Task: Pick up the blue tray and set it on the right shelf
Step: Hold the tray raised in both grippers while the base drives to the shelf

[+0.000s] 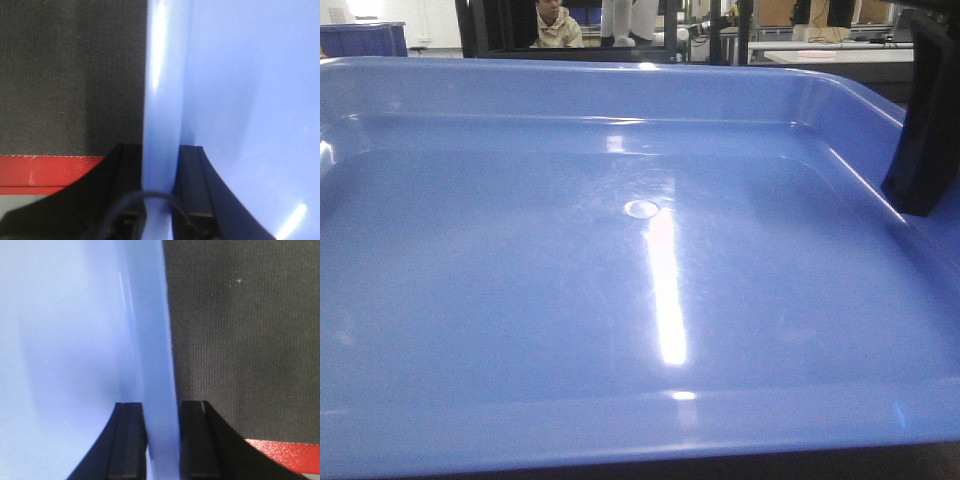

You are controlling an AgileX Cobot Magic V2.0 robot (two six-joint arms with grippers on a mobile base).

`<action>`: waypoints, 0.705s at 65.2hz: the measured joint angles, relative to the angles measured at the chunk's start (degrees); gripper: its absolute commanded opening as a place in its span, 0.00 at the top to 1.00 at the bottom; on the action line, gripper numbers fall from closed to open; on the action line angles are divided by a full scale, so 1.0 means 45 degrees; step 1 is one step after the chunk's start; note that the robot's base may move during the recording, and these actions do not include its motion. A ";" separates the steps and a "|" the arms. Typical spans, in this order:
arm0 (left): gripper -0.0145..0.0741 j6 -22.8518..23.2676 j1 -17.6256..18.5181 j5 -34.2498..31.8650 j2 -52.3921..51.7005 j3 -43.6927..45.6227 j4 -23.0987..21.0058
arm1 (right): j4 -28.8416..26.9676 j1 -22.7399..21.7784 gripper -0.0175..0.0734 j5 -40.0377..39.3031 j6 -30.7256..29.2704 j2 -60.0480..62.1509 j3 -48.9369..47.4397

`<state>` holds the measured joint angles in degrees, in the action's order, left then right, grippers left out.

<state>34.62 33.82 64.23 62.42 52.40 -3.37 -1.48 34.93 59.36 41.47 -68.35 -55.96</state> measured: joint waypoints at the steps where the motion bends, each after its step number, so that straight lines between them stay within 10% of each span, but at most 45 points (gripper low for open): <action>1: 0.83 0.0000 0.0000 0.0000 0.0000 0.0000 0.0000 | 0.0000 0.0000 0.57 0.0000 0.0000 0.0000 0.0000; 46: 0.83 0.0000 0.0000 0.0024 -0.0046 0.0000 0.0000 | 0.0000 0.0000 0.57 -0.0020 0.0009 0.0000 0.0000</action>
<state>34.62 33.82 64.34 62.21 52.40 -3.37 -1.48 34.93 59.27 41.51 -68.35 -55.96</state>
